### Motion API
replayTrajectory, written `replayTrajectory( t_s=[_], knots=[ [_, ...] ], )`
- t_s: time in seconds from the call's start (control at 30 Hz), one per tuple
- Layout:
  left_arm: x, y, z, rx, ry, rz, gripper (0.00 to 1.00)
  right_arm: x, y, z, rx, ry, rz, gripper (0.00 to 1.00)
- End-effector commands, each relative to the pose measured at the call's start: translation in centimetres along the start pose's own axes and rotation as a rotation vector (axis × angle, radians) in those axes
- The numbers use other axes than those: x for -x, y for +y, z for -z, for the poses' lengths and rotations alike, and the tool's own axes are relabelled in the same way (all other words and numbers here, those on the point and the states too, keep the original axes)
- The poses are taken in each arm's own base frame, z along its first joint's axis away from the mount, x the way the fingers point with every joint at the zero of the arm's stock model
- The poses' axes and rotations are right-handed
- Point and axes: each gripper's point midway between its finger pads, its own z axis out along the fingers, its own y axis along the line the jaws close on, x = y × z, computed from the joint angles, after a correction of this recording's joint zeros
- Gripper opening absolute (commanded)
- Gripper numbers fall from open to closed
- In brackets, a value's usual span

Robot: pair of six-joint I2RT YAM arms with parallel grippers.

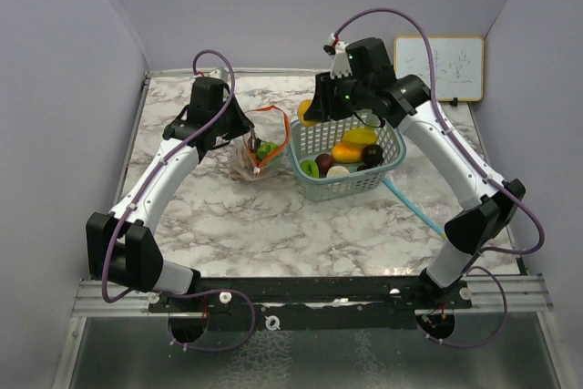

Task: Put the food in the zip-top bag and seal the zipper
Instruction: Place the fake fruit in the zipper food storage bag.

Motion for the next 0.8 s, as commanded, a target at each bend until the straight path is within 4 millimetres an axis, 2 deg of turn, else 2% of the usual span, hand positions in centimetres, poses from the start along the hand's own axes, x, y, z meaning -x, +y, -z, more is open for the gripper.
replayTrajectory(
  t_s=[0.0,0.13,0.33,0.4,0.43,0.57,0.67,0.77],
  knots=[
    [0.1,-0.9,0.2,-0.054,-0.006,0.007,0.00,1.8,4.8,-1.3,0.250,-0.044,0.048,0.04],
    [0.3,-1.3,0.5,-0.067,-0.012,0.006,0.00,0.9,6.3,-4.1,0.345,-0.011,0.012,0.04],
    [0.3,-1.5,0.8,-0.077,-0.013,0.009,0.00,-1.6,6.7,-8.2,0.363,0.068,-0.015,0.05],
    [0.3,-1.5,0.8,-0.079,-0.013,0.009,0.00,-2.5,6.2,-9.3,0.322,0.098,-0.025,0.20],
    [0.4,-1.6,0.9,-0.079,-0.014,0.007,0.00,-2.8,5.9,-9.6,0.302,0.104,-0.026,0.36],
    [0.5,-1.6,1.0,-0.076,-0.020,0.002,0.00,-2.5,4.5,-9.2,0.220,0.079,0.003,0.70],
    [0.4,-1.4,0.9,-0.072,-0.015,0.002,0.00,-1.7,3.7,-8.1,0.159,0.047,0.034,0.89],
    [0.4,-1.5,0.8,-0.077,-0.013,0.002,0.00,-0.9,2.8,-6.3,0.083,0.016,0.055,0.96]
  ],
)
